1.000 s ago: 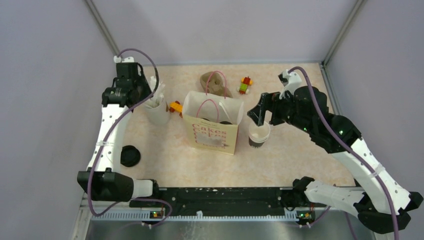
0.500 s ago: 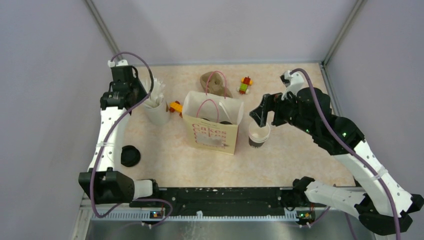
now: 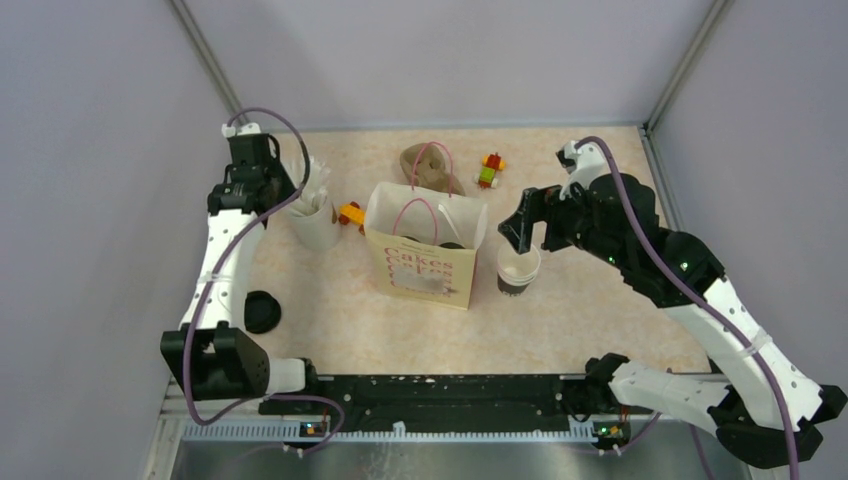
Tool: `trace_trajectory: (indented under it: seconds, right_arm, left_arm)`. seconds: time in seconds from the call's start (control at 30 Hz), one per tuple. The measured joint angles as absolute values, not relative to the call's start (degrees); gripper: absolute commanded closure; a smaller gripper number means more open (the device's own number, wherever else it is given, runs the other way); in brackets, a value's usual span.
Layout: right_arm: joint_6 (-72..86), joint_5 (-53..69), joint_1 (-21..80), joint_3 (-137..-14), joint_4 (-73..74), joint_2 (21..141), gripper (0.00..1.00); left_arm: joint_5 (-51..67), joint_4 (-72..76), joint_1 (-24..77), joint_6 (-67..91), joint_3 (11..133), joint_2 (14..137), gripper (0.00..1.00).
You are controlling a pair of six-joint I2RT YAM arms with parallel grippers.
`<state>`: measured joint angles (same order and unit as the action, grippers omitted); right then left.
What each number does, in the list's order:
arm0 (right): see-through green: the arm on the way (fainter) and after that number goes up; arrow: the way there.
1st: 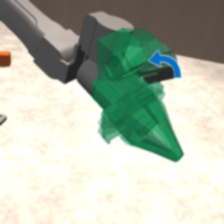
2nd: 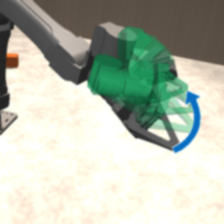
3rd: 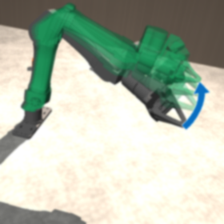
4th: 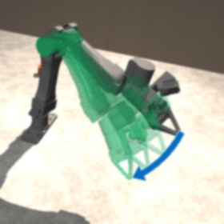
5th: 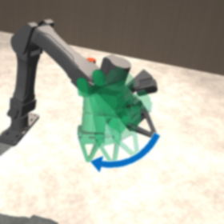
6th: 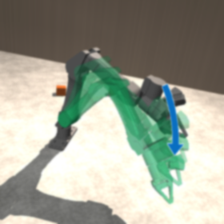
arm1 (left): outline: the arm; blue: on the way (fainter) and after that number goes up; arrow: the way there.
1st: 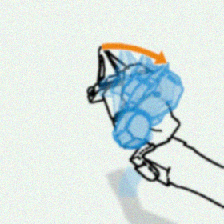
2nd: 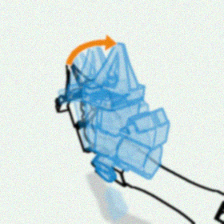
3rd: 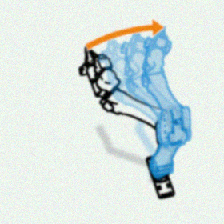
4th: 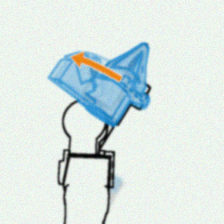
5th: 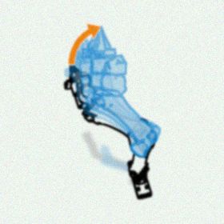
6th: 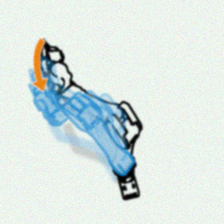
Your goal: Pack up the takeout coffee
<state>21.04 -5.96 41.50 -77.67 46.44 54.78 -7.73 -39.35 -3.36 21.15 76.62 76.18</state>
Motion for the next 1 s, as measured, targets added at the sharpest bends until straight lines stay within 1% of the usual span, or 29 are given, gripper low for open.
trace_trajectory:
  seconds: [0.07, 0.23, 0.27, 0.43, 0.63, 0.77, 1.0]
  right_arm:
    - [21.04, -5.98, 41.50, -77.67, 46.59, 54.83, 0.08]
    - [21.04, -5.98, 41.50, -77.69, 46.76, 54.89, 0.08]
    - [21.04, -5.98, 41.50, -77.69, 46.76, 54.92, 0.08]
    - [21.04, -5.98, 41.50, -77.76, 46.72, 55.16, 0.08]
    - [21.04, -5.93, 41.50, -77.95, 46.81, 56.38, 0.08]
    - [21.04, -5.87, 41.50, -79.35, 46.68, 57.80, 0.08]
    - [20.71, -5.34, 41.50, -82.21, 46.87, 59.75, 0.08]
  left_arm:
    - [-7.29, -38.79, -3.36, 21.15, 76.29, 76.53, 0.77]
    - [-6.94, -38.00, -3.36, 21.10, 76.12, 76.69, 0.97]
    - [-6.85, -37.87, -3.36, 21.08, 76.12, 76.69, 1.00]
    - [-5.78, -39.66, -3.42, 19.92, 79.09, 77.21, 1.00]
    - [-3.33, -44.66, -3.42, 17.78, 92.49, 77.87, 1.00]
    - [0.80, -46.72, -3.44, 17.61, 100.44, 77.06, 1.00]
    - [10.39, -50.59, -3.46, 18.52, 108.18, 72.23, 1.00]
